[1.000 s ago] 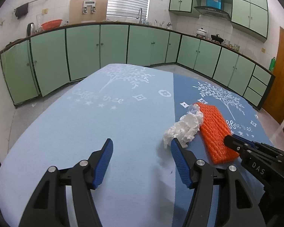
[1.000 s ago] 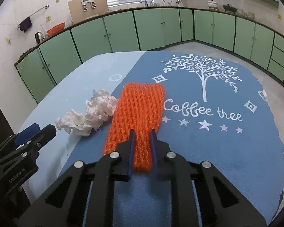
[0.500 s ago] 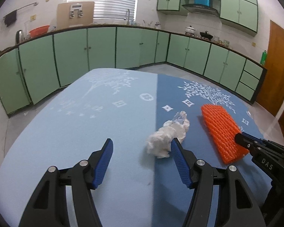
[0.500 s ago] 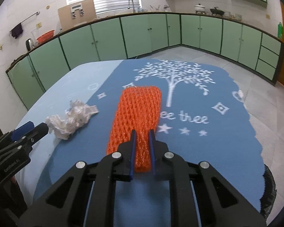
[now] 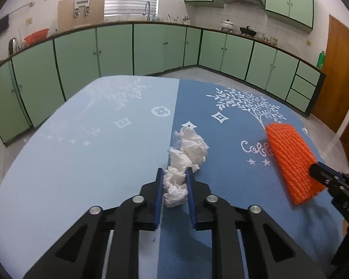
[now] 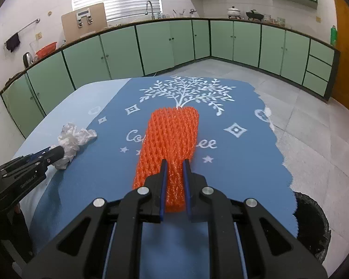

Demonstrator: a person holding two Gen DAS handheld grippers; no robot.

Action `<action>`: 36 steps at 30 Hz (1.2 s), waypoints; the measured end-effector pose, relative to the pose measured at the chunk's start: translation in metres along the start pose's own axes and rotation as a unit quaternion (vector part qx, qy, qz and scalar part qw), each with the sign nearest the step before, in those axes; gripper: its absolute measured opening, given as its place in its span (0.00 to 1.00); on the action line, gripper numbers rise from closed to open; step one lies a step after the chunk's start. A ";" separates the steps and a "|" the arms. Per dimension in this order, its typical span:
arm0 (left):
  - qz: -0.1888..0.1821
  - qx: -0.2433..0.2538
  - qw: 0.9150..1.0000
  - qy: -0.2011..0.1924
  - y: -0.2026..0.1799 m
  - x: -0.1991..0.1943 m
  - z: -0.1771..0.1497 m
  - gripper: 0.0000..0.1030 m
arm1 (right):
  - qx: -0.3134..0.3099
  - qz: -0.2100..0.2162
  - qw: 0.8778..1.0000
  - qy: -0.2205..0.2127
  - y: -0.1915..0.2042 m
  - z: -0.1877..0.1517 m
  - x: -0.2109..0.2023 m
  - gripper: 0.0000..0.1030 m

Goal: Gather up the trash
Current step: 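Grasp the white tissue scraps with the left gripper while the right gripper holds the orange net, then carry the tissue and orange net over the bin and open both grippers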

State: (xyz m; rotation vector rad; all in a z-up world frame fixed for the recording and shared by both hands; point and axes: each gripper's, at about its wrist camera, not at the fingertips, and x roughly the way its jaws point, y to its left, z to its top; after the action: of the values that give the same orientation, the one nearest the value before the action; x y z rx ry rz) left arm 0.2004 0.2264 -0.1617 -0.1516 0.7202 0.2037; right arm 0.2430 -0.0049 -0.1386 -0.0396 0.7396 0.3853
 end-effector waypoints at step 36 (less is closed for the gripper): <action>-0.136 0.069 0.985 -0.079 -0.144 -0.127 0.002 0.15 | 0.027 -0.064 0.992 -0.109 -0.100 -0.009 -0.173 0.11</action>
State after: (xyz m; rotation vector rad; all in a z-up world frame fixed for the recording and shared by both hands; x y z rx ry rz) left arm 0.1424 0.0707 -0.0659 -0.0983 0.5458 -0.0952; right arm 0.1563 -0.1561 -0.0401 0.0065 0.5286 0.2430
